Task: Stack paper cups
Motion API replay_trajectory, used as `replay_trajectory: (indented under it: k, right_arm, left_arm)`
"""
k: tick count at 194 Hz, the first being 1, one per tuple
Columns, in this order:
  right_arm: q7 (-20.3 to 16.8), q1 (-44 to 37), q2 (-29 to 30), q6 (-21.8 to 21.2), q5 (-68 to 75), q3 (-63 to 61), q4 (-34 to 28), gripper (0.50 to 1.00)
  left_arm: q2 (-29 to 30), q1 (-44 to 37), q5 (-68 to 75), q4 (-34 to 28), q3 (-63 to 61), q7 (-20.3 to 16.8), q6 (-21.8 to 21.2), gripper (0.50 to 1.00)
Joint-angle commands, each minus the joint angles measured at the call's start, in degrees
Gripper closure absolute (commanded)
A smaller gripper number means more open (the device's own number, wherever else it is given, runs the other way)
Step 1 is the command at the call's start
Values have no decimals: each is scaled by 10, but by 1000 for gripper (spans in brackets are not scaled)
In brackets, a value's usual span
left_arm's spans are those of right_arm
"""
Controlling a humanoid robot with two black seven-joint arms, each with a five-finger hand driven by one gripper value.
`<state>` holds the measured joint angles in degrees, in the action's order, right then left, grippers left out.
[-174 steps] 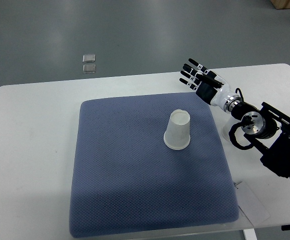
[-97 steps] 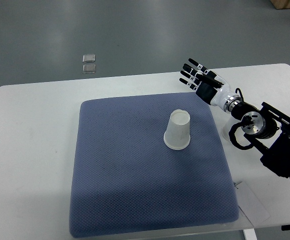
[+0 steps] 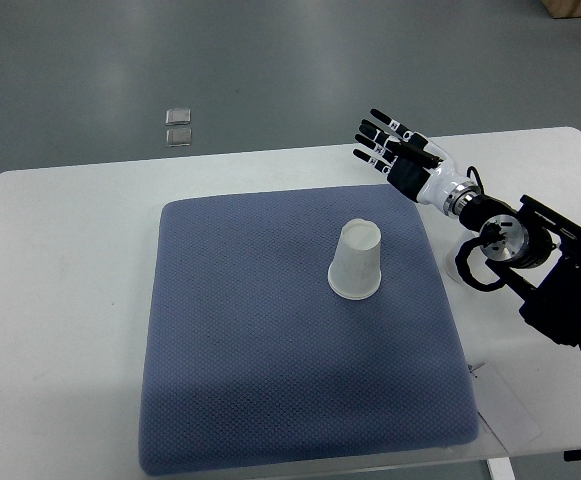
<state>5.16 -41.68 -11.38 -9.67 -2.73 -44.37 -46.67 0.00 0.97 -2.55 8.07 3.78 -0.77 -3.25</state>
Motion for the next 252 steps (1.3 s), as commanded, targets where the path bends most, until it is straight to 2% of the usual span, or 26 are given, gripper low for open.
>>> replay_trajectory:
  k: [1, 34, 98, 132, 163, 196, 225, 252]
  right_arm:
    - [-1, -12, -7, 1, 0, 14, 0, 587]
    - [-3, -44, -47, -3, -16, 65, 0, 587]
    - [-19, -160, -171, -52, -104, 272, 0, 587]
    - [-20, -212, -233, -105, -271, 336, -1, 587]
    - [-24, -257, -263, -158, -405, 387, -9, 587]
    - [-67, -335, -285, -211, -479, 469, -47, 587]
    - [-91, -412, -283, -225, -485, 557, -63, 587]
    - [-131, -476, -274, -237, -483, 636, -85, 587]
  left_arm:
    - [0, 0, 0, -1, 0, 1, 0, 500]
    - [0, 0, 0, -1, 0, 1, 0, 500]
    - [0, 0, 0, -1, 0, 0, 0, 500]
    - [0, 0, 0, -1, 0, 1, 0, 500]
    - [0, 0, 0, -1, 0, 1, 0, 500]
    - [0, 0, 0, -1, 0, 0, 0, 500]
    - [0, 0, 0, -1, 0, 1, 0, 500]
    - [0, 0, 0, -1, 0, 1, 0, 500]
